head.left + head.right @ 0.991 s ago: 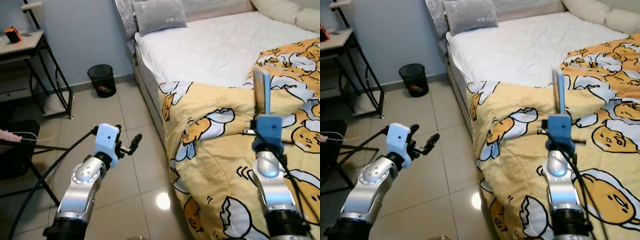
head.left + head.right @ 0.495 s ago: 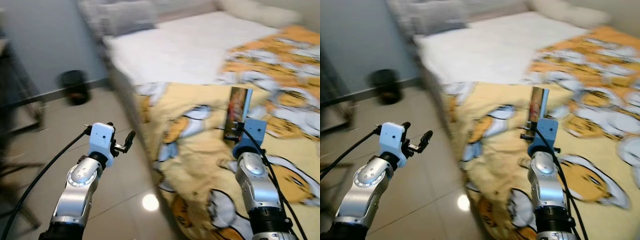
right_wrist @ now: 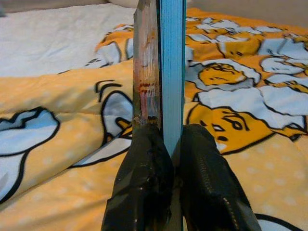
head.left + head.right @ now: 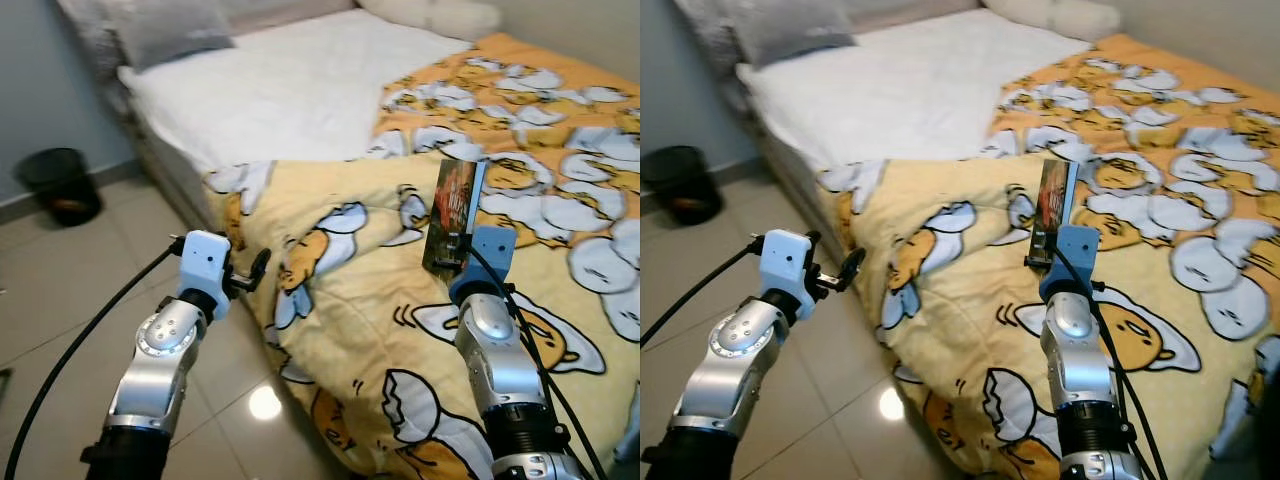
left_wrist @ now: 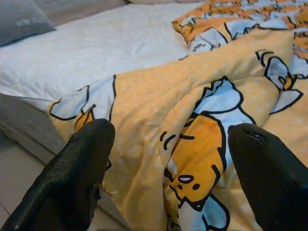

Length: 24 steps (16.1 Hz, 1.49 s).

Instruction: Clean up the room

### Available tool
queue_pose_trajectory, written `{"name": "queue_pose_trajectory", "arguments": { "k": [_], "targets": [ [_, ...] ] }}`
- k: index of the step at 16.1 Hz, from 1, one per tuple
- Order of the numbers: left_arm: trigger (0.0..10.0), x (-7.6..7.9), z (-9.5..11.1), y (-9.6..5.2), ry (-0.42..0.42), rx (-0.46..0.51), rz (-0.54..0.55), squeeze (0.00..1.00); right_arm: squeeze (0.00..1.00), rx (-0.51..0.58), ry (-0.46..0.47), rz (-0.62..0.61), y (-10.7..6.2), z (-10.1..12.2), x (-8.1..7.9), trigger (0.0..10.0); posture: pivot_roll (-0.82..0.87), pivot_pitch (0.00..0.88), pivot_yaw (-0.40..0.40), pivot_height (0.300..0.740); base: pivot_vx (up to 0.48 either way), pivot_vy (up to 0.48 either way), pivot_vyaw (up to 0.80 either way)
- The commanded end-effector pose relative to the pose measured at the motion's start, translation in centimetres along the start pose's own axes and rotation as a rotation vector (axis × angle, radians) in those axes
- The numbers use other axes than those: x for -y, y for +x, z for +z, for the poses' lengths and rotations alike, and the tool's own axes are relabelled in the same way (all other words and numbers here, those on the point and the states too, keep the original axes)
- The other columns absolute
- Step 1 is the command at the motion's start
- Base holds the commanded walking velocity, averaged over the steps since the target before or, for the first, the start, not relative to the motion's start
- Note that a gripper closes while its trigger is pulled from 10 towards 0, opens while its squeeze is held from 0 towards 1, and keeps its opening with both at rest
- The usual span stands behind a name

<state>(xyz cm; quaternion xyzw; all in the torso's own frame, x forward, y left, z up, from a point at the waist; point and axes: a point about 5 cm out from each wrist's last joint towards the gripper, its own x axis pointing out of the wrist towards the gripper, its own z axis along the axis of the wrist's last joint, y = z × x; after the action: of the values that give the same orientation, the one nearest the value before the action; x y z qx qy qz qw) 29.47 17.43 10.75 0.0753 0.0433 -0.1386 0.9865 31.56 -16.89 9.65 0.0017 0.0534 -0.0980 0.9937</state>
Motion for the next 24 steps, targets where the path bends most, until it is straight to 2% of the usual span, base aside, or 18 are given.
{"name": "queue_pose_trajectory", "arguments": {
  "k": [1,3,5,7,10,14,18,24],
  "targets": [
    [10.0,-0.3,0.5,0.3,0.009,0.009,0.008,0.00,0.00,0.041,0.030,0.005,0.5,1.3,-0.4,10.0,0.10,0.000,-0.007,0.740,0.000,0.000,-0.80],
    [10.0,-0.2,0.6,0.5,-0.004,0.007,0.002,0.00,0.00,0.052,0.045,-0.006,0.6,1.5,-0.5,10.0,0.10,0.000,-0.009,0.740,0.000,0.000,-0.80],
    [10.0,0.1,1.1,0.7,0.010,0.016,-0.007,0.00,0.00,0.022,0.139,-0.038,0.7,1.1,-0.4,10.0,0.13,0.000,-0.023,0.740,0.000,0.000,-0.80],
    [10.0,-0.2,1.4,0.8,-0.002,0.020,0.008,0.00,0.00,-0.025,0.173,0.025,0.6,0.5,-0.9,10.0,0.12,0.000,-0.014,0.740,0.000,0.000,-0.80],
    [10.0,-0.4,1.2,0.8,-0.005,0.014,0.008,0.00,0.00,-0.024,0.164,0.058,0.7,0.7,-1.4,10.0,0.11,0.000,-0.010,0.740,0.000,0.222,-0.80],
    [10.0,-0.3,1.2,0.8,0.006,0.006,0.000,0.00,0.00,-0.080,0.216,0.050,0.7,0.1,-1.4,10.0,0.12,0.000,-0.011,0.740,0.000,0.346,-0.67],
    [10.0,-0.6,1.3,0.9,0.011,0.004,0.006,0.00,0.00,-0.096,0.186,0.062,0.8,-0.1,-1.7,10.0,0.12,0.000,-0.010,0.740,0.000,0.355,-0.42],
    [10.0,-0.7,1.5,0.9,0.004,0.007,0.010,0.00,0.00,-0.107,0.201,0.068,0.9,-0.1,-1.8,10.0,0.13,0.000,-0.009,0.740,0.000,0.381,-0.49]
  ]
}}
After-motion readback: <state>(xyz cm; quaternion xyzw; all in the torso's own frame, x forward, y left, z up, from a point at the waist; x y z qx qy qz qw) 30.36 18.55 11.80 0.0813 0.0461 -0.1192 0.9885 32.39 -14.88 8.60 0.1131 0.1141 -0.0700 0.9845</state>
